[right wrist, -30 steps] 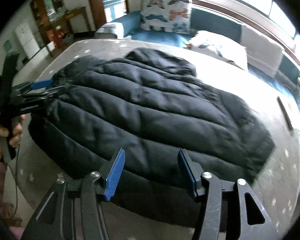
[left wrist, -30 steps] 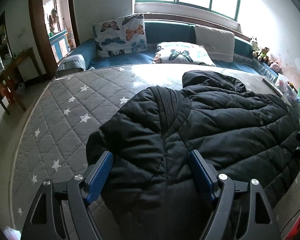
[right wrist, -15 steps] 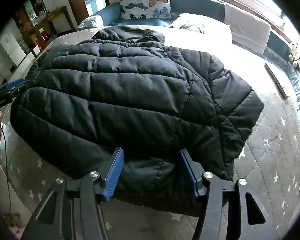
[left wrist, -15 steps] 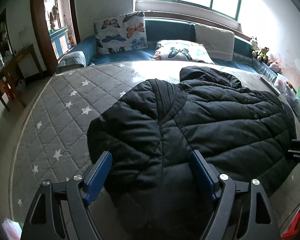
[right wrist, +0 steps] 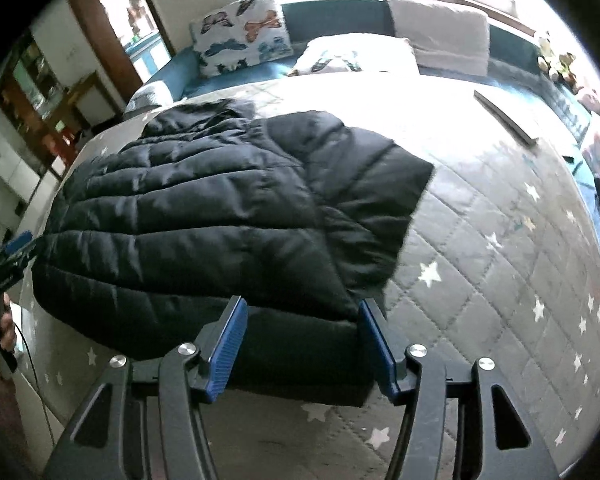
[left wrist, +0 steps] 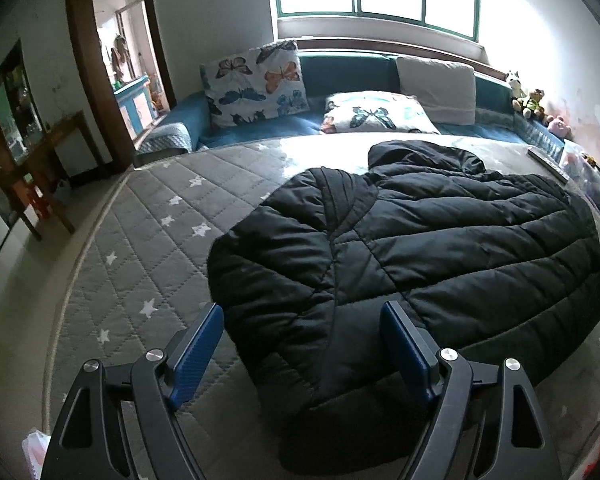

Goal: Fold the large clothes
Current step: 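Lift the black jacket bundle with both grippers off the mattress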

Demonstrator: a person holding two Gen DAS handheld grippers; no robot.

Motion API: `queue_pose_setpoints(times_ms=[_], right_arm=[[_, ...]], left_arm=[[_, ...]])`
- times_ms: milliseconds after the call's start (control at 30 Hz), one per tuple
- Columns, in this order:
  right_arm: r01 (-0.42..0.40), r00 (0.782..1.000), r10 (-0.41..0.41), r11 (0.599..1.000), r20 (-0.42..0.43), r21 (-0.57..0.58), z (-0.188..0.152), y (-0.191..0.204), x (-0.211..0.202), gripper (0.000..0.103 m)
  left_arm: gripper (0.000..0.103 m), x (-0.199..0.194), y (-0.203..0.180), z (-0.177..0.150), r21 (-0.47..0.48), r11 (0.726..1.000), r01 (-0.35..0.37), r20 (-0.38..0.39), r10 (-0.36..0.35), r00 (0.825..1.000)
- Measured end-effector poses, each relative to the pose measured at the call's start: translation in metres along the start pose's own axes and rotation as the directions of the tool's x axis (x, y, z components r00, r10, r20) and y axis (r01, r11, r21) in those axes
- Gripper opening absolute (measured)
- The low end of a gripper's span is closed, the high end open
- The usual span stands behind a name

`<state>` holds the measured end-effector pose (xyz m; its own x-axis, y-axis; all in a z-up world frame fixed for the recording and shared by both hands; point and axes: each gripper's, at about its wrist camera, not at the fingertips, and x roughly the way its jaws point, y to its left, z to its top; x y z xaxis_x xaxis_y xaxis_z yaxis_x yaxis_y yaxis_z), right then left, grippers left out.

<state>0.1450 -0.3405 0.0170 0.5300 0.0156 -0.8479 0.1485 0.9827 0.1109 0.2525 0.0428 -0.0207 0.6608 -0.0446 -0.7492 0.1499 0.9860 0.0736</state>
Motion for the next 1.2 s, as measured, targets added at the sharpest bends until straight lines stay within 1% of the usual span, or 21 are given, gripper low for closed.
queue_pose_setpoints(times_ms=[100, 167, 267, 400, 467, 567, 633, 667, 700, 767, 800, 867, 933, 967, 1067, 1167, 1200], right_arm=[[-0.032, 0.999, 0.032, 0.998, 0.012, 0.047, -0.004, -0.014, -0.004, 0.064], [-0.058, 0.998, 0.057, 0.995, 0.015, 0.083, -0.006, -0.023, -0.005, 0.065], [-0.112, 0.994, 0.11, 0.985, 0.017, 0.134, -0.008, -0.035, -0.003, 0.066], [-0.158, 0.987, 0.157, 0.971, 0.023, 0.178, -0.009, -0.043, -0.001, 0.068], [-0.181, 0.983, 0.179, 0.965, 0.027, 0.191, -0.009, -0.045, 0.0, 0.069], [-0.213, 0.977, 0.21, 0.953, 0.037, 0.217, -0.011, -0.05, 0.001, 0.072], [-0.248, 0.969, 0.244, 0.939, 0.045, 0.237, -0.011, -0.054, 0.001, 0.075], [-0.269, 0.963, 0.265, 0.929, 0.051, 0.254, -0.012, -0.057, 0.001, 0.079], [-0.291, 0.956, 0.286, 0.917, 0.059, 0.273, -0.012, -0.06, 0.002, 0.081], [-0.325, 0.945, 0.32, 0.895, 0.068, 0.306, -0.012, -0.066, 0.002, 0.083], [-0.333, 0.942, 0.329, 0.888, 0.067, 0.318, -0.012, -0.068, 0.003, 0.086], [-0.348, 0.935, 0.347, 0.871, 0.068, 0.345, -0.013, -0.072, 0.005, 0.087], [-0.338, 0.938, 0.341, 0.864, 0.058, 0.374, -0.014, -0.078, 0.008, 0.087], [-0.332, 0.94, 0.335, 0.862, 0.061, 0.382, -0.014, -0.08, 0.008, 0.087], [-0.32, 0.944, 0.324, 0.861, 0.059, 0.396, -0.015, -0.085, 0.013, 0.088], [-0.327, 0.94, 0.339, 0.851, 0.045, 0.412, -0.015, -0.089, 0.019, 0.088], [-0.326, 0.939, 0.343, 0.849, 0.036, 0.416, -0.014, -0.09, 0.023, 0.088]], left_arm=[[0.086, -0.006, 0.002, -0.001, 0.004, 0.999, -0.049, 0.016, 0.048, 0.999], [0.086, -0.009, 0.003, -0.002, 0.007, 0.999, -0.054, 0.017, 0.054, 0.998], [0.086, -0.011, 0.008, -0.003, -0.019, 1.0, -0.006, -0.011, 0.006, 1.0], [0.086, -0.018, 0.019, -0.004, -0.078, 0.991, 0.105, -0.027, -0.108, 0.994], [0.086, -0.021, 0.025, -0.004, -0.098, 0.987, 0.13, -0.035, -0.134, 0.99], [0.086, -0.022, 0.031, -0.006, -0.118, 0.983, 0.144, -0.044, -0.15, 0.988], [0.086, -0.023, 0.037, -0.008, -0.134, 0.978, 0.158, -0.051, -0.166, 0.985], [0.086, -0.023, 0.039, -0.009, -0.145, 0.974, 0.173, -0.052, -0.182, 0.982], [0.086, -0.023, 0.044, -0.011, -0.158, 0.968, 0.196, -0.049, -0.206, 0.977], [0.086, -0.023, 0.055, -0.015, -0.203, 0.948, 0.245, -0.041, -0.258, 0.965], [0.087, -0.022, 0.06, -0.017, -0.228, 0.937, 0.266, -0.036, -0.281, 0.959], [0.087, -0.02, 0.072, -0.023, -0.285, 0.903, 0.321, -0.025, -0.342, 0.939], [0.087, -0.016, 0.084, -0.029, -0.339, 0.866, 0.368, -0.016, -0.396, 0.918], [0.087, -0.014, 0.089, -0.032, -0.361, 0.851, 0.381, -0.017, -0.414, 0.91], [0.087, -0.007, 0.099, -0.04, -0.402, 0.825, 0.397, -0.028, -0.444, 0.896], [0.087, 0.002, 0.103, -0.047, -0.432, 0.801, 0.415, -0.032, -0.473, 0.88], [0.087, 0.006, 0.104, -0.05, -0.446, 0.787, 0.427, -0.03, -0.49, 0.871]])
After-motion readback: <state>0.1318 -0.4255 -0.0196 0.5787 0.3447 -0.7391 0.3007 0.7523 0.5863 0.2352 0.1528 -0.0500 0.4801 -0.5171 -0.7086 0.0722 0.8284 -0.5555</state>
